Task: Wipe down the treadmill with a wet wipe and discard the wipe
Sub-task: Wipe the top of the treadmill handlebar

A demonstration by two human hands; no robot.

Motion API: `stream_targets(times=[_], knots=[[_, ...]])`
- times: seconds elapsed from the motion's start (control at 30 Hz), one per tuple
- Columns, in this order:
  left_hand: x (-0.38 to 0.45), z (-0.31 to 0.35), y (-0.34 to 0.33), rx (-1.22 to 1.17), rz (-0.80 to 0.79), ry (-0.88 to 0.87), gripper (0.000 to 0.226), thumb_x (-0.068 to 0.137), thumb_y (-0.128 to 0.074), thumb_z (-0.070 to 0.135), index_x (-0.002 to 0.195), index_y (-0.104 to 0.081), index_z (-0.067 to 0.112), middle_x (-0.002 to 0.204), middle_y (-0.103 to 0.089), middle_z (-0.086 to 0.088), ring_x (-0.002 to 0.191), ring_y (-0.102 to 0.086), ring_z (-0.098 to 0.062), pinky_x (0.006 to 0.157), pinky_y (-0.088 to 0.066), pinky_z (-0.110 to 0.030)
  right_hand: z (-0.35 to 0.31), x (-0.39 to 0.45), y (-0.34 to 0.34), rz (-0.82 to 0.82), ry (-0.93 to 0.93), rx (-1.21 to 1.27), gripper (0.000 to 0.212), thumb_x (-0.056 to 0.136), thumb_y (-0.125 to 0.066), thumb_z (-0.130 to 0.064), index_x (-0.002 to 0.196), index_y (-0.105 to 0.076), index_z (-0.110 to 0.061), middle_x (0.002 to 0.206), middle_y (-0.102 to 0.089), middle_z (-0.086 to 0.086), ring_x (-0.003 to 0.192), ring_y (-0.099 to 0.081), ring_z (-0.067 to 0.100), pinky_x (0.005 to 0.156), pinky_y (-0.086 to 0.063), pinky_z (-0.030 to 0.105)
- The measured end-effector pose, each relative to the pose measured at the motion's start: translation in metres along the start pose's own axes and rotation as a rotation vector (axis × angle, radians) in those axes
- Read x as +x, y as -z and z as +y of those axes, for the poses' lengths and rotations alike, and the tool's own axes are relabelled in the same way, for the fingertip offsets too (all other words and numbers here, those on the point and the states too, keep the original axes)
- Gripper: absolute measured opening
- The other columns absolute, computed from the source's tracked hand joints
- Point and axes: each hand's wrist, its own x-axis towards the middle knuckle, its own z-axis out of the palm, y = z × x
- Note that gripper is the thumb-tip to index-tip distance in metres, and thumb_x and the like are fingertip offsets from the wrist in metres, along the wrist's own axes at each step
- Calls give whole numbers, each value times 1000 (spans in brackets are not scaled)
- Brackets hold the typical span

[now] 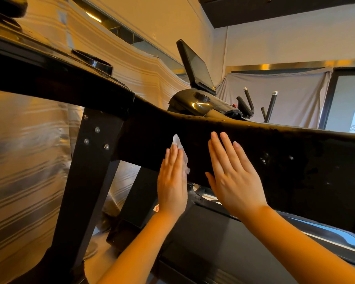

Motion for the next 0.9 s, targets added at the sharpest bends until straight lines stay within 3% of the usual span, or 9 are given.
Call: stream_targets(times=[0.17, 0.47, 0.73, 0.9], knots=[[56, 9, 8, 41, 32, 27, 55, 101, -34, 21, 153, -21, 8, 160, -13, -5, 149, -12, -21, 117, -27, -43, 0, 0, 0, -3, 1, 6, 67, 104, -20, -40, 154, -13, 4, 162, -2, 23, 151, 4, 34, 123, 5, 46], [-20, 5, 1, 79, -9, -69, 55, 100, -38, 17, 152, -21, 9, 158, -24, -11, 147, -23, -30, 117, -28, -43, 7, -12, 12, -1, -16, 71, 68, 102, -30, -41, 154, -16, 1, 163, -8, 20, 152, -2, 33, 124, -4, 45], [74, 35, 3, 48, 98, 4, 51, 102, -33, 22, 148, -33, 0, 156, -26, -15, 146, -23, -30, 117, -24, -40, 41, -26, 28, 35, -101, 53, 70, 99, -34, -41, 153, -18, 0, 162, -13, 19, 152, -3, 32, 124, 0, 46], [18, 43, -8, 63, 46, -93, 53, 100, -34, 19, 150, -26, 7, 158, -22, -11, 147, -23, -32, 121, -15, -32, 54, -39, 27, -13, -137, 24, 71, 98, -38, -42, 153, -21, 0, 162, -14, 19, 152, -1, 31, 123, 2, 46]])
